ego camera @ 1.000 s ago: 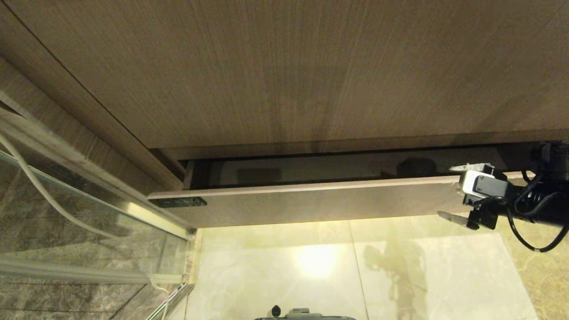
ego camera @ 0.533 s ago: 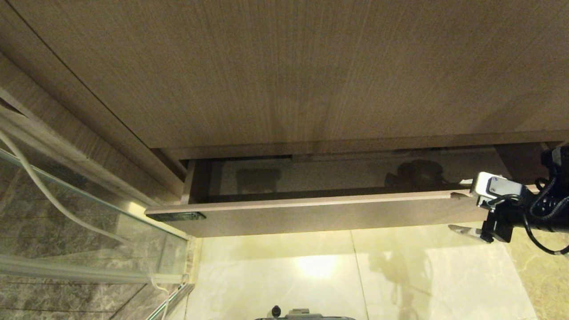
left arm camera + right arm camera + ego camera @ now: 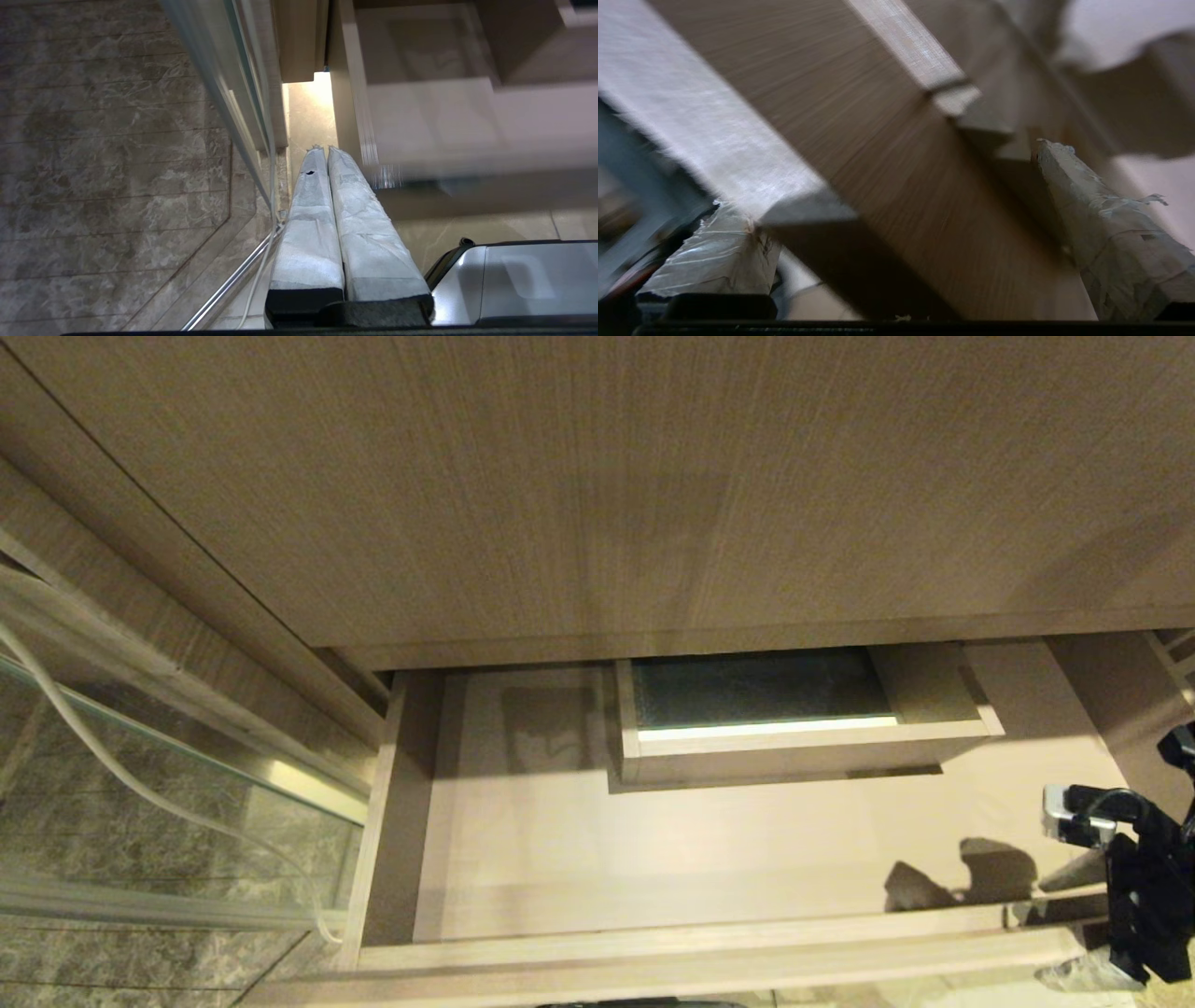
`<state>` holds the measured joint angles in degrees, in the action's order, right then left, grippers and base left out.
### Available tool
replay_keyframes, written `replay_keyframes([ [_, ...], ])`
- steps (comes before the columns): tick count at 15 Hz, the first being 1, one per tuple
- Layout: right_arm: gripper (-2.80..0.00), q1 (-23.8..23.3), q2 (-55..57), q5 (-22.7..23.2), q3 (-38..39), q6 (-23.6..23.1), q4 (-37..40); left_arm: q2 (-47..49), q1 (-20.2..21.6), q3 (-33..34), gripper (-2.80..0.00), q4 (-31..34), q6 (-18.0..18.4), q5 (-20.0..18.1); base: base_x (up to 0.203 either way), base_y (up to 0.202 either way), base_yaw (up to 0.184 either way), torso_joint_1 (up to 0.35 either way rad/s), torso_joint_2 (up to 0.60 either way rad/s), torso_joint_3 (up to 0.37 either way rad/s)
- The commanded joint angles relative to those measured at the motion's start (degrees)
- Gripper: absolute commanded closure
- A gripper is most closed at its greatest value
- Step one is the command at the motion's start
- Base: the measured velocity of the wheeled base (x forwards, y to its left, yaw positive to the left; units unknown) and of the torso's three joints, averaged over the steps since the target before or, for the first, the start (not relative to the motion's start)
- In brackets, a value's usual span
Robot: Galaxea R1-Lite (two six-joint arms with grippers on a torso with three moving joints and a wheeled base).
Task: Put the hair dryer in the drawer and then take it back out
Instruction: Pull open the drawer
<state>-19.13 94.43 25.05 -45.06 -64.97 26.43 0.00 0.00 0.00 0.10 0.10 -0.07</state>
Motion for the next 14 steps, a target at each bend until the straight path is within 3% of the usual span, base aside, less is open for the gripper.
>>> replay_keyframes([
  [1, -2.80, -0.47, -1.45, 1.16, -2.90, -0.08, 4.30, 0.00, 0.00, 0.00, 0.00, -0.01, -0.01, 0.07, 0.000, 0.000, 0.000, 0.000, 0.00, 0.000],
  [4, -2.80, -0.92, -2.96, 2.10, -4.59, -0.07, 12.40, -0.07, 0.00, 0.01, 0.00, -0.01, -0.01, 0.07, 0.000, 0.000, 0.000, 0.000, 0.00, 0.000],
  [14, -2.80, -0.91, -8.72, 4.19, -6.77, -0.07, 12.48, 0.00, 0.00, 0.00, 0.00, -0.01, -0.01, 0.07, 0.000, 0.000, 0.000, 0.000, 0.00, 0.000],
])
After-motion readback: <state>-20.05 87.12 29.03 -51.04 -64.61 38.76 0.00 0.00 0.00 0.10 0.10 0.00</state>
